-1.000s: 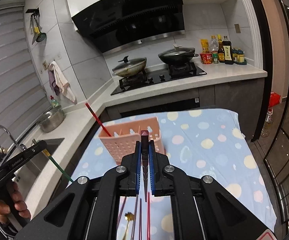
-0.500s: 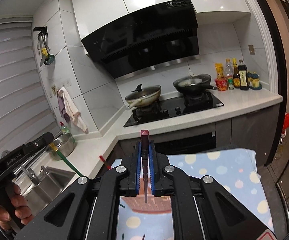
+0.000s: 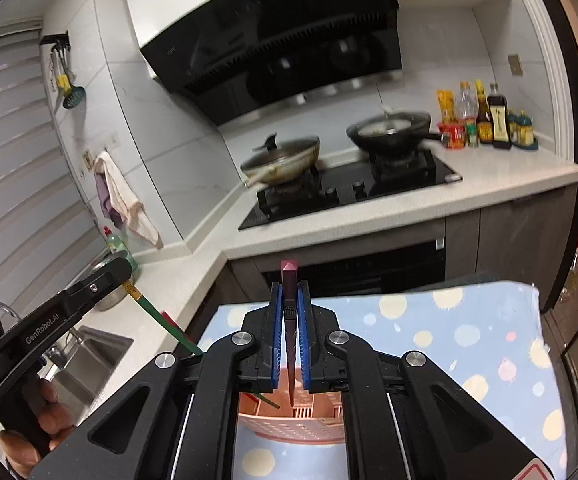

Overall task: Organize utensils
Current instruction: 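Insert the green chopstick into the pink holder with the left tool while the right tool inserts the red chopstick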

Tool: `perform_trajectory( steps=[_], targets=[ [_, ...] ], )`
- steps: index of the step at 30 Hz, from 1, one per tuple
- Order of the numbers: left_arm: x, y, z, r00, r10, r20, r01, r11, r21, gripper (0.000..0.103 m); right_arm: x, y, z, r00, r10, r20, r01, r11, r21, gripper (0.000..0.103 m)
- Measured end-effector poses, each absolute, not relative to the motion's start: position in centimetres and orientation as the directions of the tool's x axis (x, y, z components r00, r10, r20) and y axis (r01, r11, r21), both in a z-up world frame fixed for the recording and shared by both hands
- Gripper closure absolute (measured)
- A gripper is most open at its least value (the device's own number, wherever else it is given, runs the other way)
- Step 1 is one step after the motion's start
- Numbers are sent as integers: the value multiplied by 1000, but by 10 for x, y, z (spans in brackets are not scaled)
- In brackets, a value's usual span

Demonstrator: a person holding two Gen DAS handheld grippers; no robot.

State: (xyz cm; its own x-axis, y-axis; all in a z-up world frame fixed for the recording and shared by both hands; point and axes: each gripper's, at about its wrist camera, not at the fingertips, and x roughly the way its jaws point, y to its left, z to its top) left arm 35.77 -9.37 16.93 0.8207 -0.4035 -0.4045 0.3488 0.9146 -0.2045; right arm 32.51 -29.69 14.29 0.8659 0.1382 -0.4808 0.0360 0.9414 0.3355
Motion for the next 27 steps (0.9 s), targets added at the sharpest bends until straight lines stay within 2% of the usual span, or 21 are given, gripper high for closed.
perform_trajectory(
  steps=[9,11,12,14,15,27],
  targets=[
    [377,-95,129,790,-383,-479,319,924,-213,96,346,-290,103,824,132,-551,59,947,316,95],
    [377,-95,125,792,-376,-480,313,926,-210,96,347,-290,102,829,119,-547,69,948,310,89],
    [378,-94,125,795,-372,-479,308,928,-209,94,346,-290,102,832,109,-545,75,949,305,87],
    [377,-93,123,802,-358,-478,293,933,-208,79,344,-291,103,839,99,-535,84,948,307,71],
    [376,-92,123,806,-355,-474,289,934,-209,70,343,-292,103,842,96,-530,86,947,308,69],
    [354,-74,122,805,-331,-492,269,943,-195,68,307,-290,114,853,95,-513,68,955,290,69]
  ],
)
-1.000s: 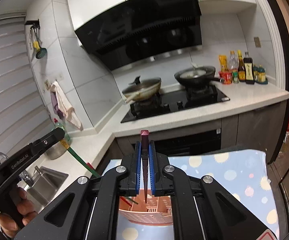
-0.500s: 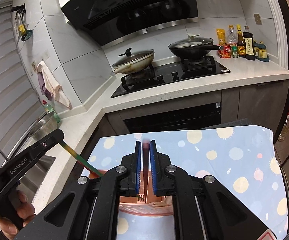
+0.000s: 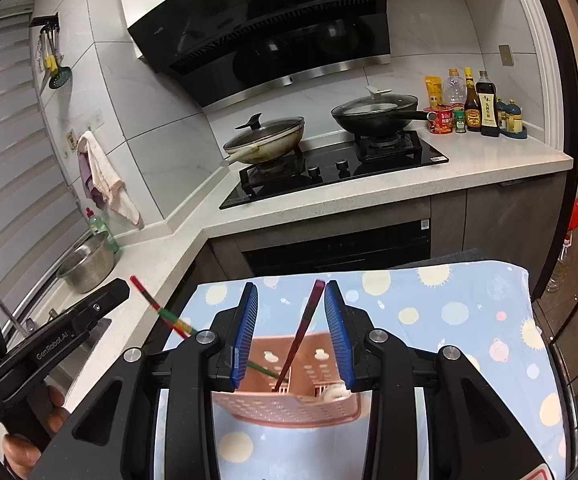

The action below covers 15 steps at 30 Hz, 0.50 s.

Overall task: Organize utensils
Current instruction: 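Insert the green chopstick into the pink holder with the left tool while the right tool inserts the red chopstick, then grasp the green chopstick with the left tool while the right tool grasps a red chopstick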

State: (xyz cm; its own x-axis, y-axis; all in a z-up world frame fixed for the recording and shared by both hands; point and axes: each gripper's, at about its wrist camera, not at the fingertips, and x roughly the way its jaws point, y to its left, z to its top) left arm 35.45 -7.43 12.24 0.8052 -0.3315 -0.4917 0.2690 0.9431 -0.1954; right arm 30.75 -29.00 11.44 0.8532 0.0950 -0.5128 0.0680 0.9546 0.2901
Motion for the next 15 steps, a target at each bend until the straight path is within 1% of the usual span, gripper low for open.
perform_trajectory(
  steps=[8,15],
  targets=[
    [312,-65,107,791,-311,-527,273,950,-151,68,259,-281,99,832,63,-552,81,969,234,69],
    [264,-50,73,752,-288,-593,259,956,-136,68,199,-272,71,795,42,-606,97,976,196,69]
  ],
)
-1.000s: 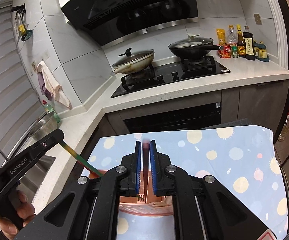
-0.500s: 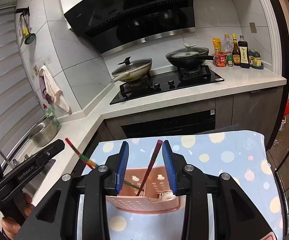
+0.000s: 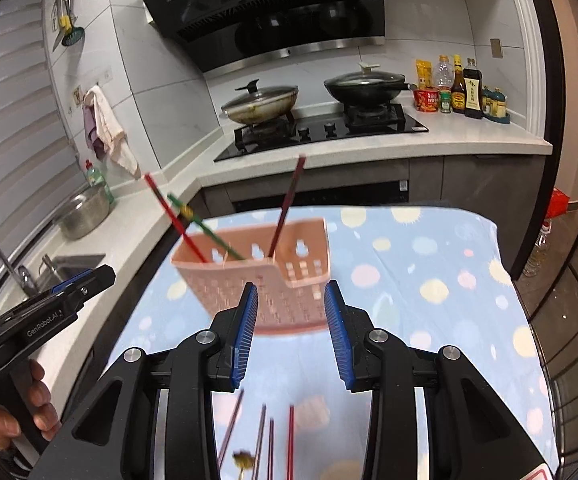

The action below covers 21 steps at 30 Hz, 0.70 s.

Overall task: Organize utensils
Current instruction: 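Grasp the green chopstick with the left tool while the right tool grasps a red chopstick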

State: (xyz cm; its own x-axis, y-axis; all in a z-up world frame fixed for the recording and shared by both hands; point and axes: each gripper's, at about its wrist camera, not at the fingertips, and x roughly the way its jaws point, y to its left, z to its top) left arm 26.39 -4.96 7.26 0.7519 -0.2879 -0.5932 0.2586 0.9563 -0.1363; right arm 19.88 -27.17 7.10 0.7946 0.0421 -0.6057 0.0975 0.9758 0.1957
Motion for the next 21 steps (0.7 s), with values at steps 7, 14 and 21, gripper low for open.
perform_trajectory(
  steps=[7,14,21],
  targets=[
    [212,-36,30,705,-265,-658,244,962,-126,68,130,-264,30,736,27,-677,127,976,177,69],
    [162,-28,-12,652,-241,-719,242,965,-104,68,72,-254,-15,653,28,-757,131,980,150,69],
    [126,-25,-45,607,-210,-766,243,967,-72,68,41,-239,-52,582,61,-811,105,983,149,69]
  ],
)
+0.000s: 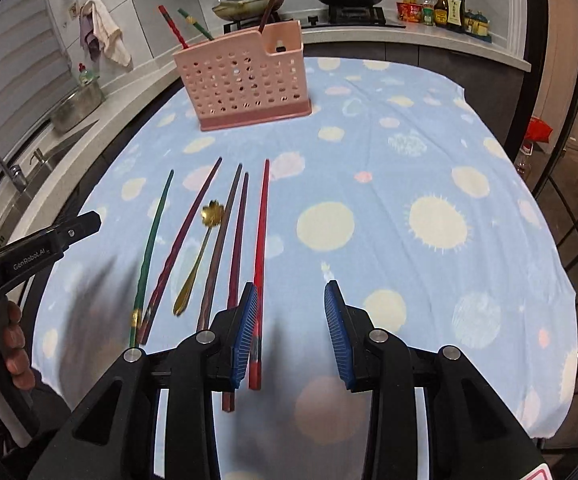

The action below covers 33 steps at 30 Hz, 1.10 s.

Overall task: Organize utensils
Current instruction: 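Grasp the green chopstick with the left tool while the right tool grasps a red chopstick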

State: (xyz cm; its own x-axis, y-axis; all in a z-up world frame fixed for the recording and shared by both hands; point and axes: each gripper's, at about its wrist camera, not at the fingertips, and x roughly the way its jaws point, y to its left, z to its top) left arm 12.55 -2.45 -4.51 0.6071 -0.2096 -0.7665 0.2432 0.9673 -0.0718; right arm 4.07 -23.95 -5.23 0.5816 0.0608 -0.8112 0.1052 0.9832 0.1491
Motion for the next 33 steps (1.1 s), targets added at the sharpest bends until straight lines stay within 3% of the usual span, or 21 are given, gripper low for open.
perform_trajectory(
  steps=[9,21,33],
  targets=[
    [95,-20,-75,549,-204,-810,237,968,-83,68,32,-223,-73,538,96,-838,69,985,157,69],
    [88,-27,-82,521,-229,-822,260,960,-103,68,37,-216,-86,496,103,-862,54,987,149,86],
    [86,-39,-91,486,-246,-839,294,950,-109,68,39,-213,-90,480,108,-871,45,988,147,88]
  ],
)
